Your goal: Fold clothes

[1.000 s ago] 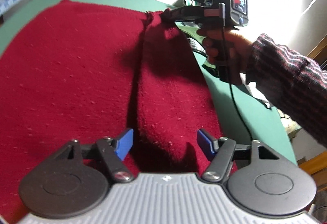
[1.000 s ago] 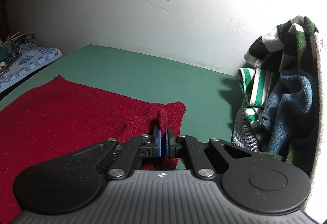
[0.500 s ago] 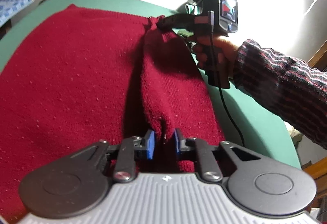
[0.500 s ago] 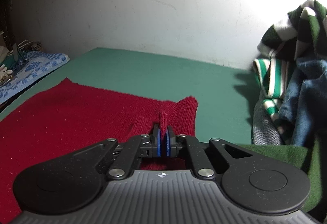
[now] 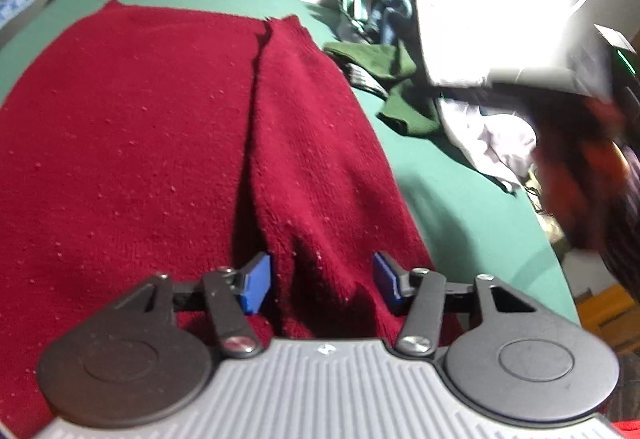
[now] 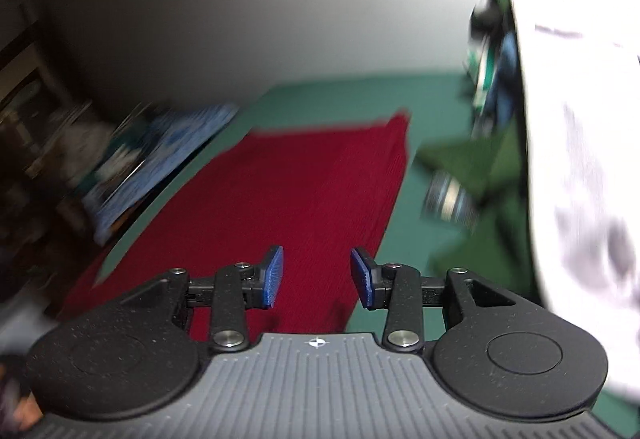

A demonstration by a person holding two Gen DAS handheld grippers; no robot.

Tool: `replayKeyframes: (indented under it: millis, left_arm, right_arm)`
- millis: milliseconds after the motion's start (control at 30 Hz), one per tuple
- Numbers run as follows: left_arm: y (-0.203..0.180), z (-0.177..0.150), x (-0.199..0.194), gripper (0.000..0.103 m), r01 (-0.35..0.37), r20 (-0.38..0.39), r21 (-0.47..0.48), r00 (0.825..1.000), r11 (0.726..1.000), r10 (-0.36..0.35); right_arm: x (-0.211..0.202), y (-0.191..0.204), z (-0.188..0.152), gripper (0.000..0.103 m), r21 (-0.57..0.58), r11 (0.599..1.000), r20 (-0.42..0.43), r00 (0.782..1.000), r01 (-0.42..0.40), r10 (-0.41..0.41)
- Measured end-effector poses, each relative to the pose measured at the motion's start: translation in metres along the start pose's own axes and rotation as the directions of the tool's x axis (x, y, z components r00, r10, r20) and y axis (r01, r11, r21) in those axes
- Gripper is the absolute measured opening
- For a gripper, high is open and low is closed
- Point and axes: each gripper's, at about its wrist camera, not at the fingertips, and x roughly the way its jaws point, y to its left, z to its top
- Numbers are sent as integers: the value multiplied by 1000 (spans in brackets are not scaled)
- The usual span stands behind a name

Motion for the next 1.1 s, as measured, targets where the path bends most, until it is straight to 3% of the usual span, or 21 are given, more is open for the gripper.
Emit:
replayKeyframes:
  millis: [200, 367, 467, 567, 667, 800, 933, 1100]
  left_arm:
    - [3, 6, 0, 62, 58, -21, 35, 998, 998, -57]
    - [4, 9, -1, 67, 106, -46, 83, 994, 991, -103]
    - [7, 9, -1, 69, 141, -64, 84, 989, 987, -135]
    - [7, 7, -1, 69, 161, -83, 108, 985, 981, -152]
    - [5, 4, -4, 63, 195, -98, 147, 978, 970, -182]
    - [2, 1, -8, 59, 213, -114, 208, 975, 955, -192]
    - [8, -4, -14, 46, 208, -140, 236, 974, 949, -178]
    - [15, -13, -17, 42, 191, -187, 263, 972, 946, -145]
  right_arm:
    - [-53, 59, -105, 40, 13, 997, -244, 967, -73, 74]
    - [-63, 105, -151, 47, 71, 993, -252, 962, -94, 109]
    - [-55, 131, -171, 48, -4, 1000, -238, 971, -22, 20]
    - [-48, 154, -184, 45, -106, 993, -164, 984, 52, -69]
    - [-46, 155, -187, 9, -94, 988, -126, 983, 123, -134]
    - [-57, 137, -182, 8, 57, 985, -101, 983, 161, -155]
    - [-61, 121, -179, 8, 168, 966, -99, 979, 194, -180]
    - [-53, 116, -175, 15, 197, 966, -134, 981, 166, -141]
